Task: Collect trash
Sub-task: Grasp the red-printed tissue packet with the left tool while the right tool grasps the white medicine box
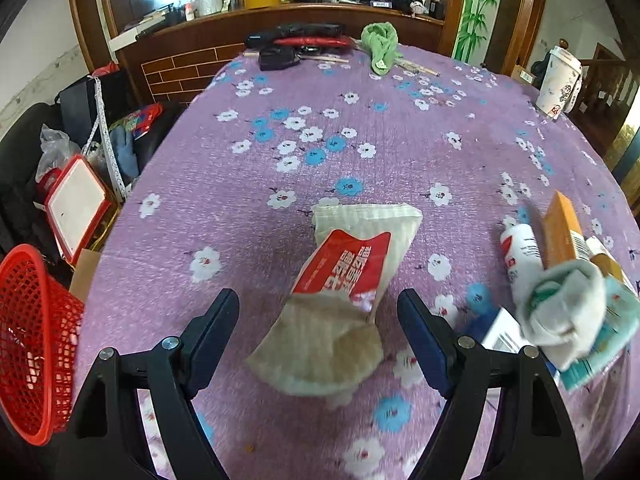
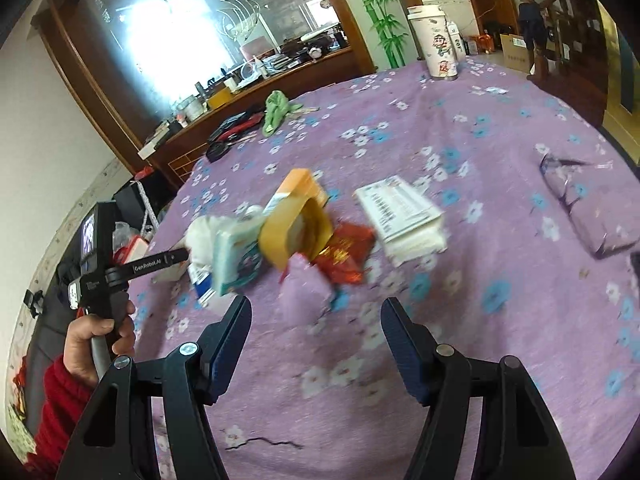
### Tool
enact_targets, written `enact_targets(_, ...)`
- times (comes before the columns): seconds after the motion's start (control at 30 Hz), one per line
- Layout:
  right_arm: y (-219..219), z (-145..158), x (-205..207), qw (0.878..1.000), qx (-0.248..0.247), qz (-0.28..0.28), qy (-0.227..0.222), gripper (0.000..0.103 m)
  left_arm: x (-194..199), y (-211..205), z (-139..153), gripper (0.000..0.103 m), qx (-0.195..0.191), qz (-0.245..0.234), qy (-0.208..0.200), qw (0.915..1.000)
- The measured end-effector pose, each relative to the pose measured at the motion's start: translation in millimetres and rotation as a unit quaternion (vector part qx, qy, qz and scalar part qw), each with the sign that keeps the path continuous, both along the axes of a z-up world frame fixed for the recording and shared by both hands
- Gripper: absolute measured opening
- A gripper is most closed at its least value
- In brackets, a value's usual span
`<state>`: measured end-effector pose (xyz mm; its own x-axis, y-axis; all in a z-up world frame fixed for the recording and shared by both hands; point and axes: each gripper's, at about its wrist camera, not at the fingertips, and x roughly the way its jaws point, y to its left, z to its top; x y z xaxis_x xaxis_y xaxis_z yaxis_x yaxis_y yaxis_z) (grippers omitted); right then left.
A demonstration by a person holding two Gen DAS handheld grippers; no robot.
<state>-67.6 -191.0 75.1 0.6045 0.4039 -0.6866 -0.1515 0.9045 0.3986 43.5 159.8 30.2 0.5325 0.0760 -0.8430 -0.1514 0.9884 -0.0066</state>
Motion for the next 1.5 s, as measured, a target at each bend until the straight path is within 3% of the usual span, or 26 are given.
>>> enact_targets(0.03,-5.8,2.3,5.4,1.000,-0.005,-0.005,0.003,0.071,1.8,0.1,-2.5,0.078,-0.001,0.001,0.001,1.0000)
enact_targets(0.1,-13.7,3.2,16.1,1.000,-0.019,-0.008,0.010,0.071,4.8,-0.2,-8.4,0.051,-0.007,-0.004,0.005,1.0000)
enact_targets(0.13,-17.0,3.8,23.3,0.999,-0.030,-0.010,0.013,0.071,5.5,-0.1,-11.3,0.048,-0.013,-0.008,0.009,0.9998)
enact_targets(0.23,-23.0,2.3,46.6,0.998,-0.053,-0.010,0.027,0.072,2.1,-3.6,-11.9,0.046,-0.001,-0.013,0.000,0.9999)
enact_targets(0.37,-21.0,-4.1,80.2,0.995,-0.093,-0.010,0.037,0.072,-10.7,-5.5,-7.9,0.045,-0.015,-0.024,-0.012,0.9995)
enact_targets(0.5,-19.2,-17.7,109.5,0.993,-0.104,0.000,0.060,0.072,-31.4,-9.3,6.1,0.045,-0.014,-0.035,-0.039,0.9985)
enact_targets(0.77,-3.5,-44.5,133.7,0.987,-0.134,0.014,0.086,0.074,-59.5,-15.0,22.4,0.046,-0.025,-0.047,-0.072,0.9960)
enact_targets(0.83,-2.7,-46.2,131.7,0.987,-0.139,0.009,0.082,0.070,-64.0,-17.6,22.9,0.046,-0.022,-0.048,-0.077,0.9956)
enact_targets(0.87,-2.9,-45.7,129.4,0.987,-0.141,0.008,0.079,0.058,-66.4,-18.6,22.5,0.046,-0.021,-0.048,-0.079,0.9954)
enact_targets(0.93,-4.0,-45.0,125.0,0.987,-0.139,0.006,0.077,0.053,-70.0,-20.5,21.2,0.046,-0.024,-0.049,-0.081,0.9952)
enact_targets(1.1,-7.0,-37.9,102.4,0.992,-0.114,0.001,0.060,0.052,-76.8,-24.8,17.0,0.046,-0.032,-0.052,-0.082,0.9948)
enact_targets(1.5,24.2,11.2,3.9,0.995,-0.084,-0.002,-0.055,0.053,-113.1,-35.8,24.7,0.046,-0.023,-0.056,-0.116,0.9914)
